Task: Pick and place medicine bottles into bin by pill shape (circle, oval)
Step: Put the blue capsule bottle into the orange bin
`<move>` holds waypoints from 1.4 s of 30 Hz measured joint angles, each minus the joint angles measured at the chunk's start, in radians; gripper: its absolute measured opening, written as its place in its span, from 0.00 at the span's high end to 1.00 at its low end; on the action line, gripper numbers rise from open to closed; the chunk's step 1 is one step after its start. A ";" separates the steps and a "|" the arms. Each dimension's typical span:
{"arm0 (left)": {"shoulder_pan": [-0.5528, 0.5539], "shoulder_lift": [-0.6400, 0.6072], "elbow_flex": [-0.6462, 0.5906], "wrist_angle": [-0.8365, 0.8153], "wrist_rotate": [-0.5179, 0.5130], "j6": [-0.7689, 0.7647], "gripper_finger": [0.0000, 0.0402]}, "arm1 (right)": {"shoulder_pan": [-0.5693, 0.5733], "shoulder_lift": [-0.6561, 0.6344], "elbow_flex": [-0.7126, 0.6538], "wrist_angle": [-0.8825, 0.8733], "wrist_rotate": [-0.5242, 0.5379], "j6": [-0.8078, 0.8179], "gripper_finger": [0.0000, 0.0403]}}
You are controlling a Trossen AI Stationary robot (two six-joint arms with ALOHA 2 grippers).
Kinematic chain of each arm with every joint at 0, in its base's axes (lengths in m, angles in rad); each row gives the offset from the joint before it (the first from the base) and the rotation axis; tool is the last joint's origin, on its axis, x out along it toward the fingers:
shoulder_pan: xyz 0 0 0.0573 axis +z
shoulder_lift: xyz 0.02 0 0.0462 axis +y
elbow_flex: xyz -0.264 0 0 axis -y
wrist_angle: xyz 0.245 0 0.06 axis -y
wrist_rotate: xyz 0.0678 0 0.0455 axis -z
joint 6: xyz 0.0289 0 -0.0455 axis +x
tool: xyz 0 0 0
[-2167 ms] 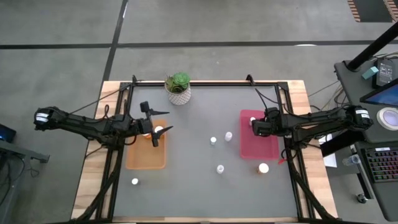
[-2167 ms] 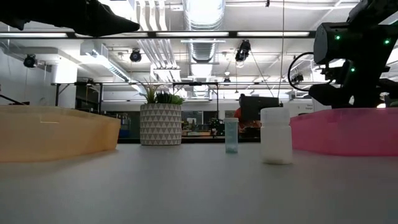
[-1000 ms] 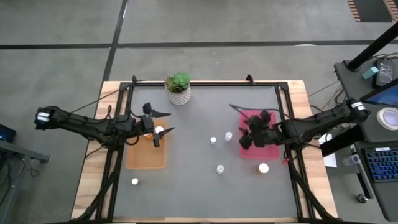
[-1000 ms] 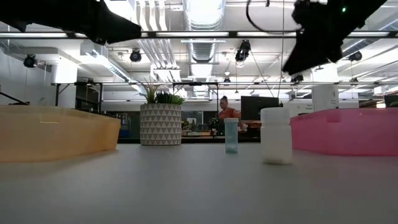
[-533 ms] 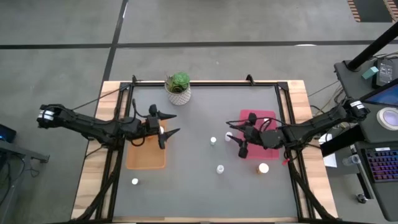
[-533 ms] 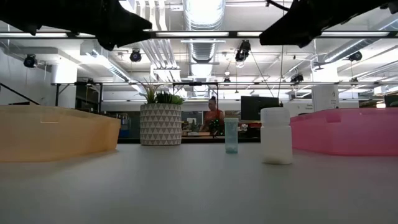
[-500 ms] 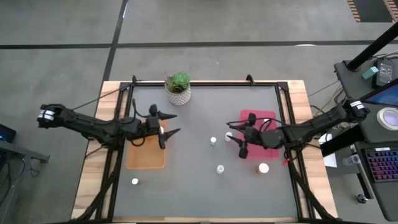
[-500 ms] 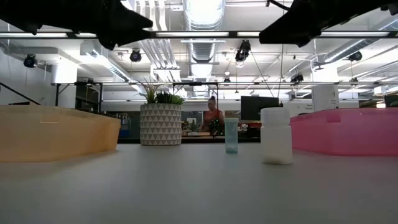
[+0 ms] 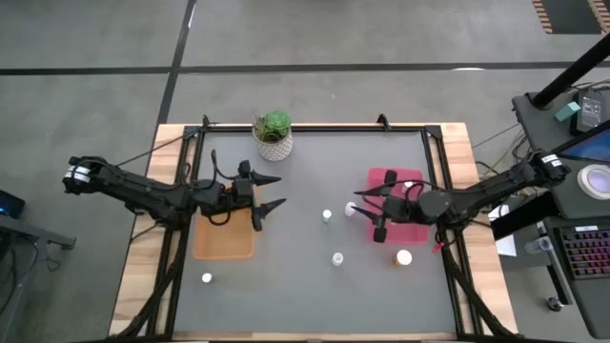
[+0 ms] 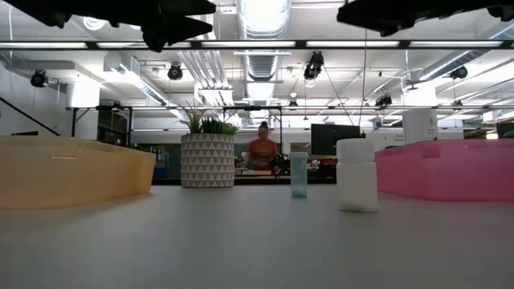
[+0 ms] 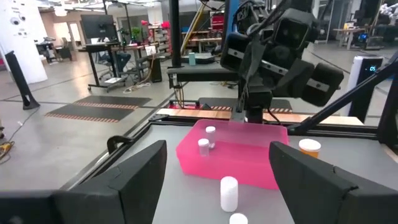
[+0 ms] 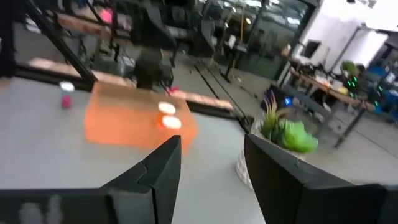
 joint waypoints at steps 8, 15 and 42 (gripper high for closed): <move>-0.029 0.088 0.086 -0.002 0.002 -0.009 0.33 | 0.000 -0.067 -0.031 -0.016 -0.020 0.011 0.58; -0.053 0.118 0.199 -0.116 0.144 -0.080 0.33 | 0.000 -0.082 -0.038 -0.015 -0.019 0.008 0.58; -0.541 0.153 0.401 -0.926 0.558 -1.654 0.33 | 0.000 -0.083 -0.047 -0.035 -0.017 0.010 0.58</move>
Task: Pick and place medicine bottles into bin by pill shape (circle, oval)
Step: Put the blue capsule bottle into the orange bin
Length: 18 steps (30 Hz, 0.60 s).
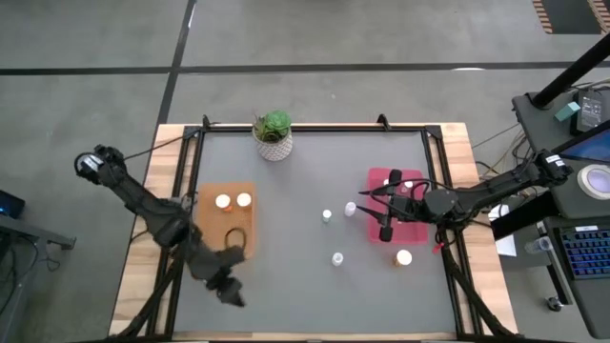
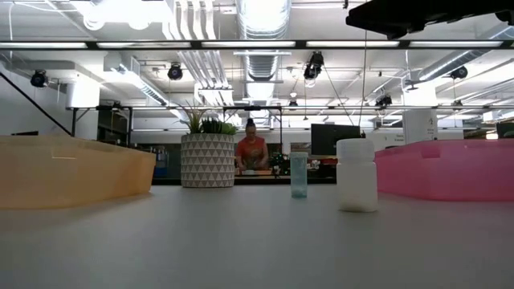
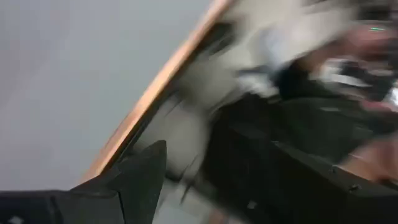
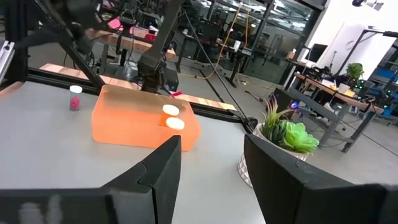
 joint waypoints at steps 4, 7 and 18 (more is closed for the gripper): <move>-0.114 0.003 0.001 -0.264 0.078 -0.277 0.33 | 0.000 0.000 0.000 0.000 0.000 0.001 0.58; -0.180 -0.008 0.004 -0.429 0.082 -0.411 0.33 | 0.000 0.001 0.001 0.000 0.000 0.002 0.58; -0.232 0.103 0.002 -0.616 -0.176 -0.672 0.33 | -0.007 0.001 0.001 0.000 0.000 -0.007 0.58</move>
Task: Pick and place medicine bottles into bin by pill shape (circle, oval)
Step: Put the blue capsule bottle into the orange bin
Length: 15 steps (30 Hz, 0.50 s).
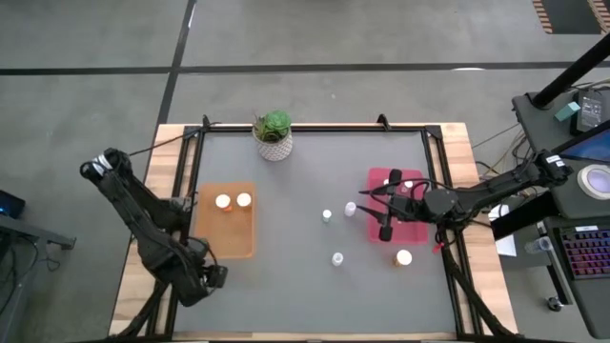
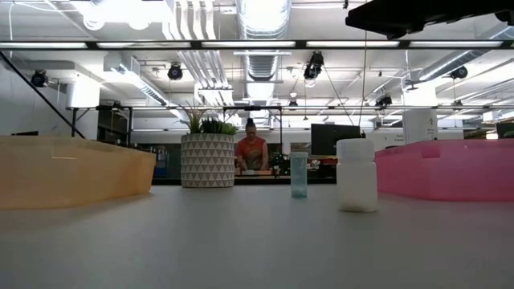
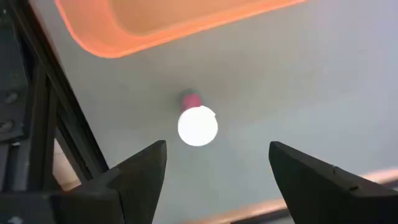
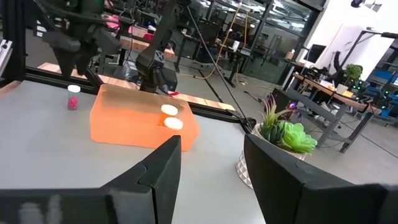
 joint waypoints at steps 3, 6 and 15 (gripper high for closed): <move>0.009 0.050 0.005 0.017 0.021 0.000 0.33 | 0.000 0.000 -0.001 0.000 0.000 0.000 0.58; 0.009 0.079 0.006 0.015 0.072 0.004 0.33 | -0.001 0.000 -0.002 -0.001 0.001 0.000 0.58; 0.009 0.103 -0.019 -0.004 0.073 0.027 0.33 | -0.006 0.000 -0.002 -0.001 0.002 -0.002 0.58</move>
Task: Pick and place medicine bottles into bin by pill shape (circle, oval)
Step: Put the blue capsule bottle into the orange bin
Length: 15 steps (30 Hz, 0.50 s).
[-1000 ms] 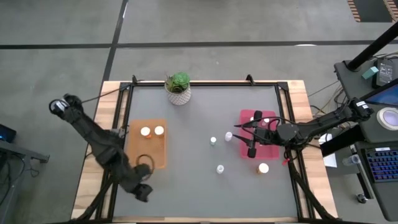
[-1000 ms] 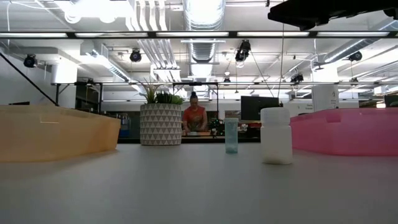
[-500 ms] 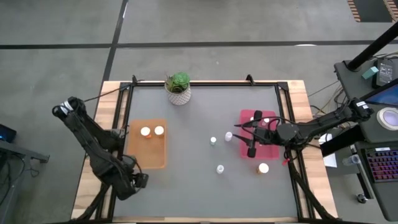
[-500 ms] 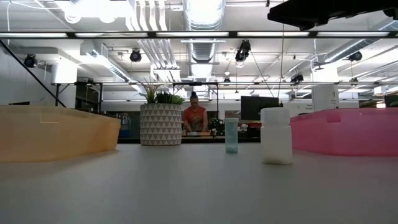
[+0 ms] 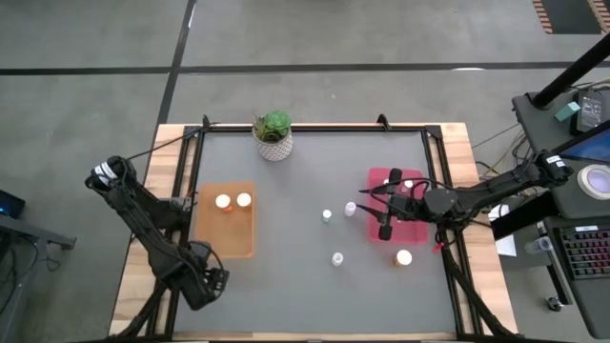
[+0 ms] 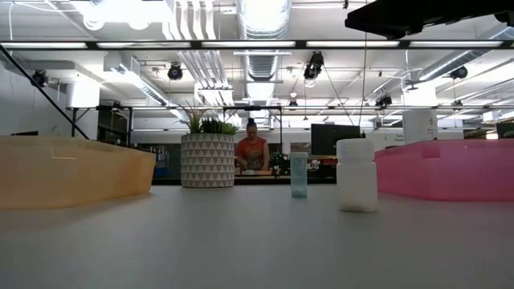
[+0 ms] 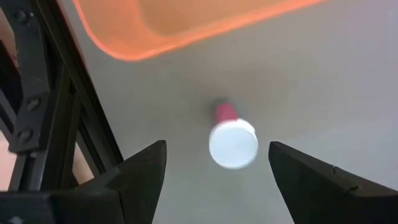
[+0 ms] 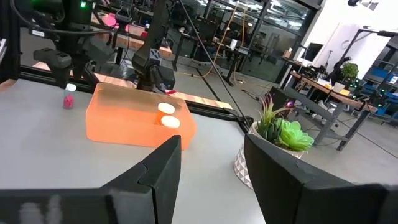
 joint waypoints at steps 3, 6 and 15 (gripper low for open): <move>0.000 0.000 -0.014 0.000 -0.005 -0.003 0.33 | 0.000 0.000 0.000 0.000 0.000 0.000 0.58; 0.000 0.000 -0.015 0.004 -0.025 -0.003 0.34 | 0.000 0.000 0.000 0.000 0.000 -0.001 0.58; 0.000 0.000 -0.031 0.034 -0.041 -0.003 0.48 | 0.000 0.000 0.000 0.000 0.000 -0.007 0.58</move>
